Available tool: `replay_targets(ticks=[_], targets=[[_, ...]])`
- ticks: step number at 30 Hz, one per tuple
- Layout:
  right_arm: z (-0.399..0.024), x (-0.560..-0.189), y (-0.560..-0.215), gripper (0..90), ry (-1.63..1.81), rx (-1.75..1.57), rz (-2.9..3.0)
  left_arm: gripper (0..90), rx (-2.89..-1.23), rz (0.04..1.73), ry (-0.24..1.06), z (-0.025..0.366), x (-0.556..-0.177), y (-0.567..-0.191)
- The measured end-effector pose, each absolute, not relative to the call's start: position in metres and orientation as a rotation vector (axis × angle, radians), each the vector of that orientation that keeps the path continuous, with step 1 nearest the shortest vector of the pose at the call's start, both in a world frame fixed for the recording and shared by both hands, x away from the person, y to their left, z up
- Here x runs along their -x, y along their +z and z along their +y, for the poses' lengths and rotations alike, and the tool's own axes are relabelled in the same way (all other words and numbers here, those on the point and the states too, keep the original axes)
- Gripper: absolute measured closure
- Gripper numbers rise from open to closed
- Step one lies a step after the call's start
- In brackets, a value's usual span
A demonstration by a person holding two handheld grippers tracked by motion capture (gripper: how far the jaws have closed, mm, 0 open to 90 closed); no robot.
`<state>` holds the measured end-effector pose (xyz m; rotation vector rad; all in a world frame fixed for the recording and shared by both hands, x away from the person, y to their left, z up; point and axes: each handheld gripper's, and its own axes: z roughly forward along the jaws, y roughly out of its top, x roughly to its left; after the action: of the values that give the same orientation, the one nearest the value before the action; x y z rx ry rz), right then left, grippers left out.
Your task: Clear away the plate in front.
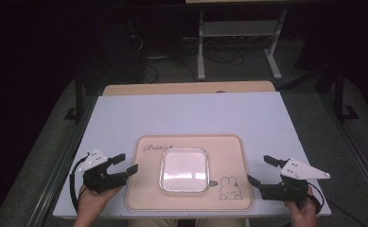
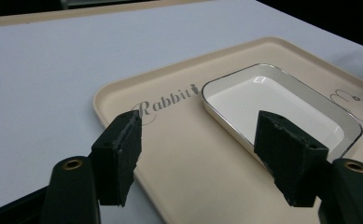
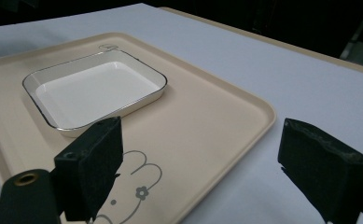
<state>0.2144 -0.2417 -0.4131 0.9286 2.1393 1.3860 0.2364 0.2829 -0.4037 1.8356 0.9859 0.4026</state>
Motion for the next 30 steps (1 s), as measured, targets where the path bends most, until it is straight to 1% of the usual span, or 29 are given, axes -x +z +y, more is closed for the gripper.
replay_targets(ticks=[4,14,18,24,30], targets=[[-0.243,-0.215,-0.414,13.1,1.383,-0.938,2.133,28.8,-1.833,1.001,0.422,0.291,-0.232,-0.405],[-0.245,-0.217,-0.415,13.1,1.383,-0.949,2.133,27.5,-1.830,1.050,0.446,0.306,-0.219,-0.411],[-0.245,-0.217,-0.415,13.1,1.385,-0.952,2.132,27.4,-1.835,1.070,0.443,0.309,-0.213,-0.418],[-0.244,-0.218,-0.416,13.1,1.359,-0.955,2.149,26.8,-1.840,1.074,0.473,0.312,-0.203,-0.424],[-0.241,-0.217,-0.417,13.1,1.363,-0.947,2.160,26.5,-1.839,1.065,0.490,0.313,-0.202,-0.427]])
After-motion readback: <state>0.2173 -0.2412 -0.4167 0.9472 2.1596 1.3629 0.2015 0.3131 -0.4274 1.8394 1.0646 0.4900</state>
